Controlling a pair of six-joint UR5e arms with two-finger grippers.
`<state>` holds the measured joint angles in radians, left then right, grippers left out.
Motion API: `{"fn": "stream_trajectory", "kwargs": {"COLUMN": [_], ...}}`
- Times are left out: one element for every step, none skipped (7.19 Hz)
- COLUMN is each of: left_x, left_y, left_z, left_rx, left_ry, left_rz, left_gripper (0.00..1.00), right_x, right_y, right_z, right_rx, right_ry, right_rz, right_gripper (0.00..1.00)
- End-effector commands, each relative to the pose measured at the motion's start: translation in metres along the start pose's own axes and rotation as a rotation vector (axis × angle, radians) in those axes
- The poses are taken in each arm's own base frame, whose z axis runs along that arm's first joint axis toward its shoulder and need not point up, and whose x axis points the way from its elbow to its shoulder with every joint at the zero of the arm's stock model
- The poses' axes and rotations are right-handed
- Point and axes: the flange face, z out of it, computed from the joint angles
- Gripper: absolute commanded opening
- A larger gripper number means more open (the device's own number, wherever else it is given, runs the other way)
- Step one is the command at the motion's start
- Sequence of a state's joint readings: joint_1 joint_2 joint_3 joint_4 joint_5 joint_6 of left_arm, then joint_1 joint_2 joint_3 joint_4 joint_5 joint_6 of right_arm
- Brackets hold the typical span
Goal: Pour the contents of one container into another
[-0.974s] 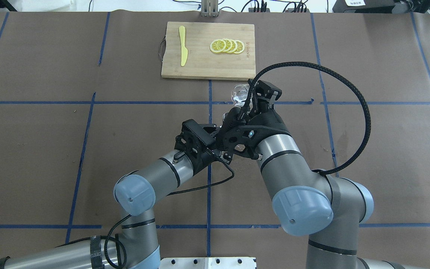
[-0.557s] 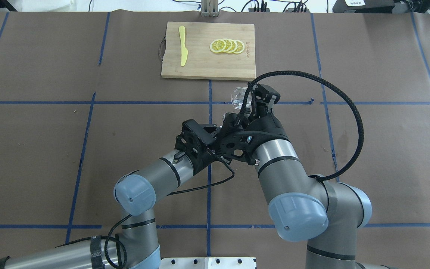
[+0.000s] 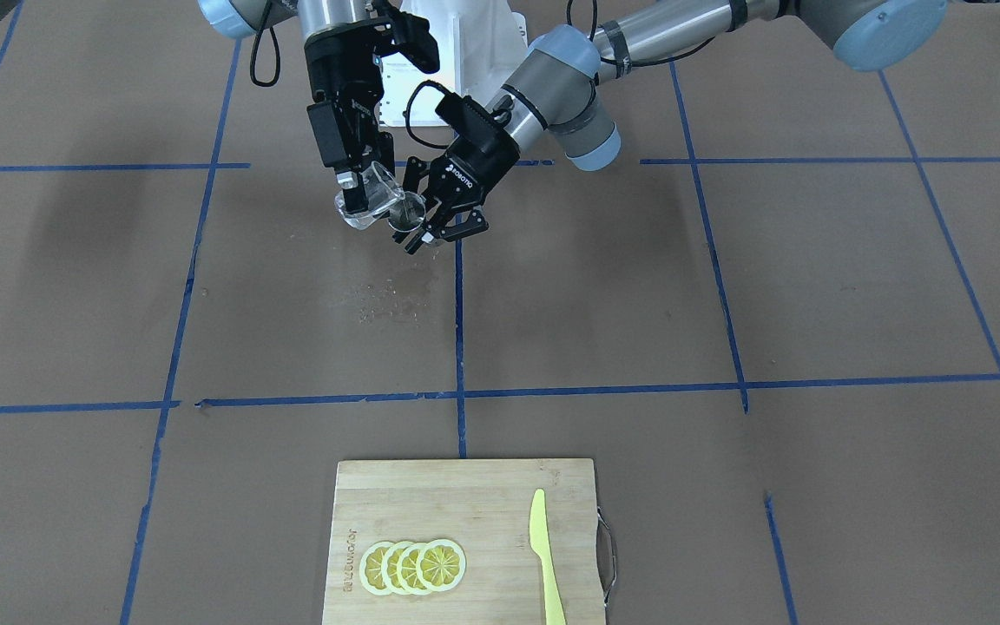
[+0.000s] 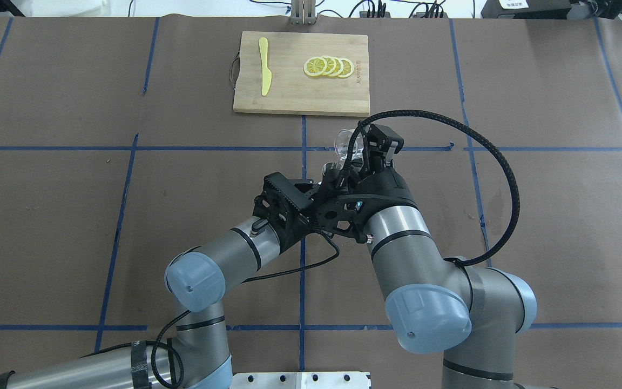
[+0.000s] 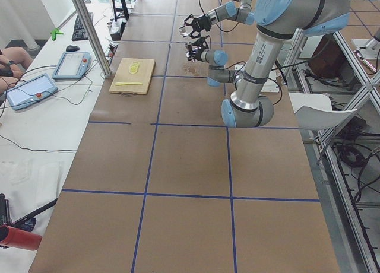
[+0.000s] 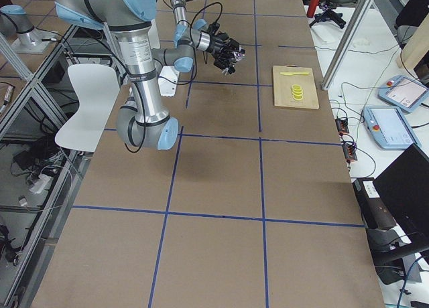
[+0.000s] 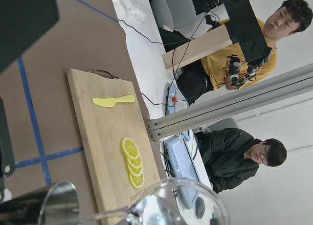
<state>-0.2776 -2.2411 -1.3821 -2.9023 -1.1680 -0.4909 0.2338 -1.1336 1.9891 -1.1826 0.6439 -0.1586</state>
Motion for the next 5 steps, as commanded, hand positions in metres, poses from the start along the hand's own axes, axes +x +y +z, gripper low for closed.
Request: {"fn": "stream_trajectory", "kwargs": {"left_x": [0.0, -0.0003, -0.0003, -0.0006, -0.0008], "left_y": [0.0, 0.0006, 0.0007, 0.0021, 0.002], "left_z": [0.0, 0.0003, 0.0003, 0.0008, 0.0008], "left_rx": [0.0, -0.001, -0.001, -0.004, -0.003], "left_ry": [-0.001, -0.001, -0.001, -0.001, -0.003], "left_rz": [0.0, 0.001, -0.001, 0.002, 0.002], "left_gripper": [0.0, 0.0, 0.0, 0.0, 0.0], "right_x": [-0.0001, -0.0015, -0.0012, -0.0016, -0.0029], "right_y": [0.0002, 0.0005, 0.0005, 0.0008, 0.0008], "right_z": [0.0001, 0.0005, 0.0005, 0.0009, 0.0009], "right_rx": [-0.001, -0.004, -0.004, -0.005, -0.005], "right_ry": [0.005, 0.009, 0.012, 0.014, 0.012], "right_rz": [-0.008, -0.011, -0.011, -0.012, -0.014], "right_gripper": [0.0, 0.0, 0.0, 0.0, 0.0]}}
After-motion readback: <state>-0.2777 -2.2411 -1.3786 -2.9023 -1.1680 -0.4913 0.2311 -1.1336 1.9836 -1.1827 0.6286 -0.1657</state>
